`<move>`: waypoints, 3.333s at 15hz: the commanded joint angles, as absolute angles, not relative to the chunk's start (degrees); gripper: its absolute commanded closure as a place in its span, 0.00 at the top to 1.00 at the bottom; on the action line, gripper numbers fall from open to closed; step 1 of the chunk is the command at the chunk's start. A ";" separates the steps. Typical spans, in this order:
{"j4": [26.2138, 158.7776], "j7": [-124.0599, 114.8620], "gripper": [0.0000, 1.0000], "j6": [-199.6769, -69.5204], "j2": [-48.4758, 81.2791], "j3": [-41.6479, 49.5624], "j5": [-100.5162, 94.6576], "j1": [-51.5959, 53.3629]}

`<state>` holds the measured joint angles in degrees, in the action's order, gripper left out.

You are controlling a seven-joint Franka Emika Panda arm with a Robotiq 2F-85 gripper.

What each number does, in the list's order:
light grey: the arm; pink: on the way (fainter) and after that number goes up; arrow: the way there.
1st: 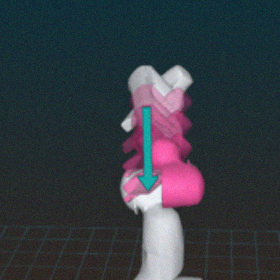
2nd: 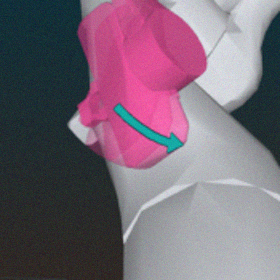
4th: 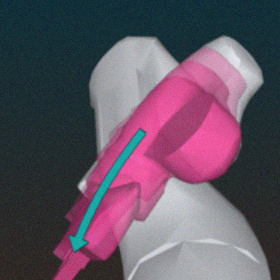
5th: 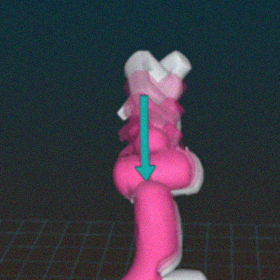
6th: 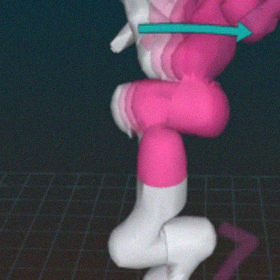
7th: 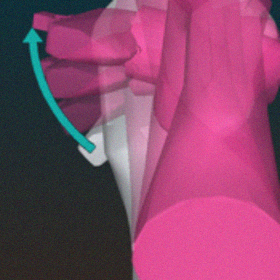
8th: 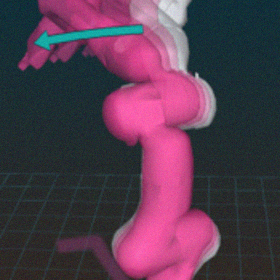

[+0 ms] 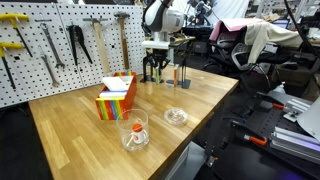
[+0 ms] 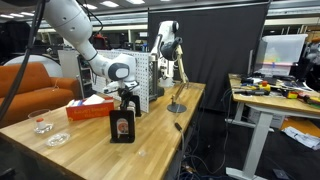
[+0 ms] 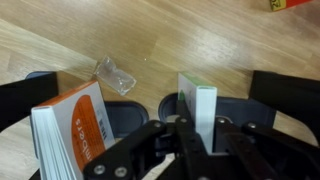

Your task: Move the white and green book to the right

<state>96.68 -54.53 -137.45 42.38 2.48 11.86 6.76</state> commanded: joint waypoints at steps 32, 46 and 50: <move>105.55 -53.06 1.00 -140.89 39.90 1.98 13.68 5.02; 103.99 -50.18 1.00 -144.86 38.61 1.01 13.89 4.88; 104.09 -49.84 1.00 -144.64 38.66 1.02 13.96 4.85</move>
